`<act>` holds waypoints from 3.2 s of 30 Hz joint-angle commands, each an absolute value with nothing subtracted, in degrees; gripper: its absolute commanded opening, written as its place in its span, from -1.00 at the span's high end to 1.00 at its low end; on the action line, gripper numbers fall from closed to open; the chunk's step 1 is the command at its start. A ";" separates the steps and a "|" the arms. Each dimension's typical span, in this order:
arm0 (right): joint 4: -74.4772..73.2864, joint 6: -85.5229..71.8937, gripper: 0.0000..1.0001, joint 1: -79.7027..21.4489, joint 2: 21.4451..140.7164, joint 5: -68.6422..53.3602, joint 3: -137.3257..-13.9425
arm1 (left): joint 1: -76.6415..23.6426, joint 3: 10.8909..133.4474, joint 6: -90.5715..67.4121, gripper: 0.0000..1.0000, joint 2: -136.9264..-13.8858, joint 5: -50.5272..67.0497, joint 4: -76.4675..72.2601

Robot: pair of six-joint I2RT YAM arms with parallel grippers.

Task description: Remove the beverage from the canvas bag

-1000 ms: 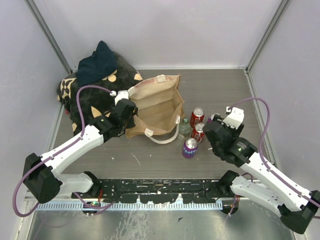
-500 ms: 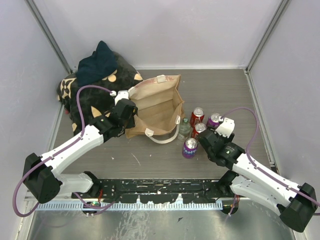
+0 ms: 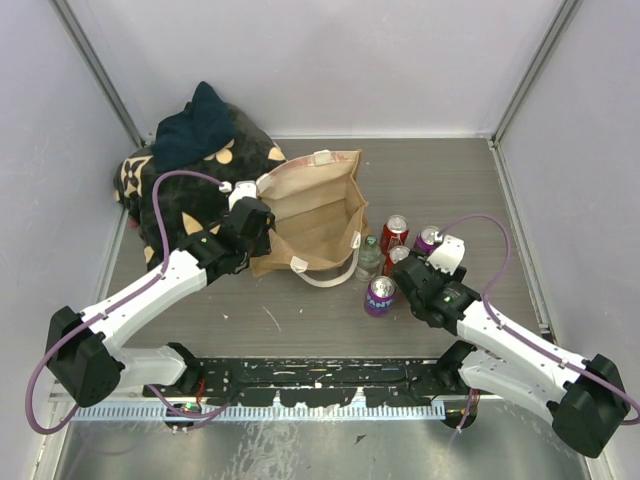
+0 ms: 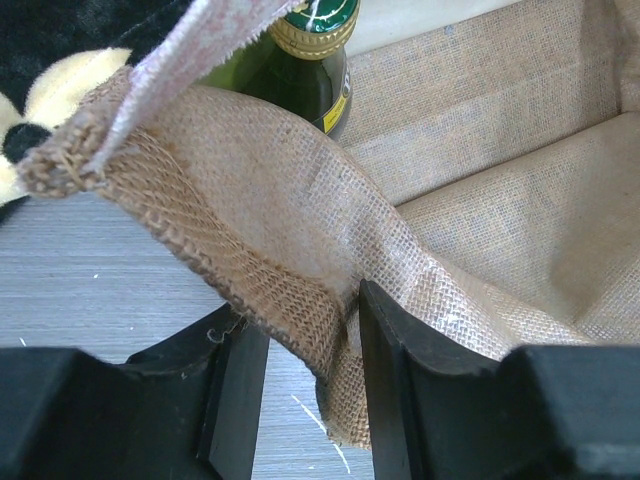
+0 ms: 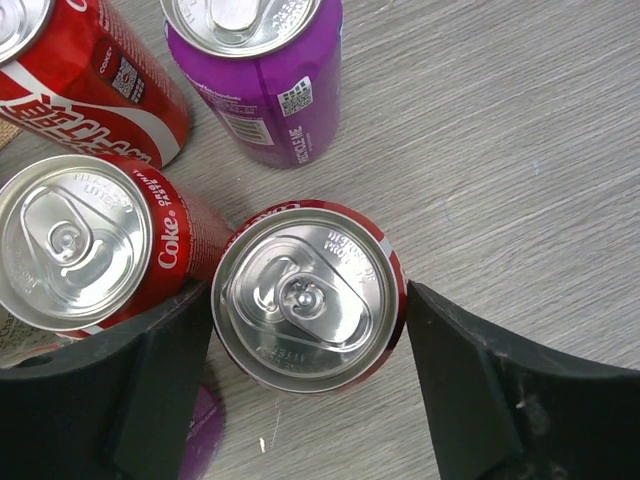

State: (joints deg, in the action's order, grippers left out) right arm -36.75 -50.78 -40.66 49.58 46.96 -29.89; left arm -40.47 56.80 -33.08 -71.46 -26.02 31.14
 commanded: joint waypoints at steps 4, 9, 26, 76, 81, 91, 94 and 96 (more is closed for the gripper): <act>-36.69 -48.60 -0.81 -40.44 50.85 52.62 -36.28 | -40.21 55.42 -32.87 0.06 -70.87 -26.29 34.27; -35.32 -40.14 -0.89 -40.57 50.80 57.24 -44.08 | -40.31 55.53 -32.96 0.04 -69.79 -26.26 33.81; -12.38 -13.79 -0.67 -40.54 67.69 15.56 -70.87 | -40.26 54.80 -34.98 0.64 -66.67 -28.00 36.70; 8.09 -4.12 -0.50 -49.13 113.41 0.18 -90.33 | -39.22 54.72 -37.97 0.76 -68.18 -24.72 31.91; 11.19 -5.41 -0.39 -49.13 115.34 -2.00 -90.36 | -39.21 54.73 -38.06 0.77 -68.80 -23.72 31.53; 8.78 -4.02 0.98 -49.13 116.97 -0.54 -91.19 | -39.20 54.53 -37.97 0.73 -69.04 -24.00 30.94; 8.66 -2.14 0.99 -49.09 115.58 1.63 -90.08 | -38.99 54.44 -37.84 0.69 -69.56 -23.97 30.24; 8.58 -0.80 0.99 -49.05 113.99 3.26 -89.89 | -38.76 54.50 -37.59 0.66 -69.97 -23.77 29.51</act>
State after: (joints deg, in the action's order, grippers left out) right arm 8.54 -2.96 -48.71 117.40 0.40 -90.30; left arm -39.20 55.92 -37.76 -68.47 -24.77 30.52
